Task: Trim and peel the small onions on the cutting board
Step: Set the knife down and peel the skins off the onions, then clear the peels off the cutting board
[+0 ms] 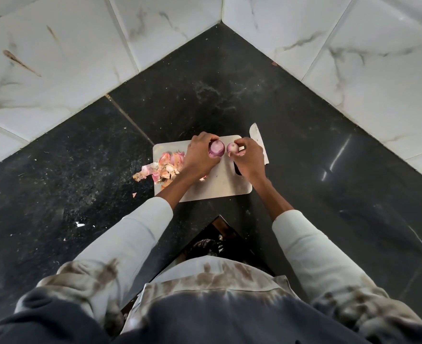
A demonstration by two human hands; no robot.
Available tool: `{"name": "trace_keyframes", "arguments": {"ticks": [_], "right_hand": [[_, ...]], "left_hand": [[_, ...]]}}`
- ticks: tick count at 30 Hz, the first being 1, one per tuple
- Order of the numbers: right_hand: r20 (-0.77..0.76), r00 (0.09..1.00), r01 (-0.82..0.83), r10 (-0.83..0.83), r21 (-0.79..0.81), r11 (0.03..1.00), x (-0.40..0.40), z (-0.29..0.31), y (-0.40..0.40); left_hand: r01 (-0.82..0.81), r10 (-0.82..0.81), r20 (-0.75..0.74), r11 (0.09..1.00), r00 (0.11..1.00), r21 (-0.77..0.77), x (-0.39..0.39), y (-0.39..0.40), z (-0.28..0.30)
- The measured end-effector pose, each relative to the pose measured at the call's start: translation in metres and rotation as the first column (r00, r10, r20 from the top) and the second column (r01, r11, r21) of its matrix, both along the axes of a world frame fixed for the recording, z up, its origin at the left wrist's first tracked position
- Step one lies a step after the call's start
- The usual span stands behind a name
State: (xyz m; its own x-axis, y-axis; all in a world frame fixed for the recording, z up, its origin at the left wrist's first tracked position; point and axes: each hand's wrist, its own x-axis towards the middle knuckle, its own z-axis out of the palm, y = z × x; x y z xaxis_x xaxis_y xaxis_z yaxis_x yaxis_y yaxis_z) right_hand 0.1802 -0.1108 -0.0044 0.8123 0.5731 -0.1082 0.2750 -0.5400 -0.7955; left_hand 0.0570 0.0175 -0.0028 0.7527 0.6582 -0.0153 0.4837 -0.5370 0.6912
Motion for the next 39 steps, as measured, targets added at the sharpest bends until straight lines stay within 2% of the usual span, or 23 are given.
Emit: {"name": "trace_keyframes", "arguments": {"ticks": [3, 9, 13, 16, 19, 22, 26, 29, 32, 35, 39], "right_hand": [[0.003, 0.999, -0.033, 0.034, -0.052, 0.998, 0.000, -0.005, 0.004], [-0.020, 0.998, -0.062, 0.060, -0.081, 0.995, -0.002, -0.010, 0.002], [0.036, 0.998, 0.043, -0.043, -0.021, 0.999, -0.013, -0.003, 0.003], [0.104, 0.991, 0.079, -0.087, 0.083, 0.993, -0.032, 0.009, 0.012], [0.174, 0.985, -0.019, 0.003, 0.092, 0.996, -0.055, 0.019, 0.026], [0.254, 0.950, -0.202, 0.184, 0.047, 0.978, -0.077, 0.023, 0.038], [0.271, 0.860, -0.403, 0.433, -0.161, 0.901, -0.101, 0.019, 0.044], [0.218, 0.844, -0.412, 0.490, -0.322, 0.852, -0.115, 0.016, 0.043], [0.114, 0.864, -0.413, 0.490, -0.396, 0.820, -0.120, 0.010, 0.042], [0.064, 0.874, -0.426, 0.481, -0.372, 0.824, -0.125, 0.010, 0.042], [0.071, 0.866, -0.462, 0.495, -0.266, 0.846, -0.131, 0.014, 0.046]], "left_hand": [[-0.020, 0.020, -0.056, 1.000, 0.998, 0.003, 0.002, 0.001, -0.008], [-0.029, 0.028, -0.066, 0.999, 0.997, -0.023, -0.010, 0.008, -0.005], [-0.183, 0.186, 0.041, 0.981, 0.982, -0.063, -0.035, 0.021, 0.005], [-0.291, 0.291, 0.118, 0.957, 0.949, -0.022, -0.063, 0.035, 0.006], [-0.414, 0.410, 0.117, 0.910, 0.905, 0.019, -0.091, 0.046, 0.004], [-0.526, 0.525, 0.048, 0.850, 0.850, 0.026, -0.112, 0.050, 0.005], [-0.608, 0.608, -0.086, 0.793, 0.789, 0.035, -0.133, 0.046, 0.002], [-0.600, 0.584, -0.155, 0.795, 0.797, -0.090, -0.141, 0.044, -0.005], [-0.519, 0.487, -0.187, 0.829, 0.853, -0.208, -0.143, 0.042, -0.010], [-0.446, 0.408, -0.199, 0.869, 0.891, -0.216, -0.143, 0.039, -0.013], [-0.419, 0.394, -0.149, 0.880, 0.907, -0.224, -0.148, 0.044, -0.017]]}}
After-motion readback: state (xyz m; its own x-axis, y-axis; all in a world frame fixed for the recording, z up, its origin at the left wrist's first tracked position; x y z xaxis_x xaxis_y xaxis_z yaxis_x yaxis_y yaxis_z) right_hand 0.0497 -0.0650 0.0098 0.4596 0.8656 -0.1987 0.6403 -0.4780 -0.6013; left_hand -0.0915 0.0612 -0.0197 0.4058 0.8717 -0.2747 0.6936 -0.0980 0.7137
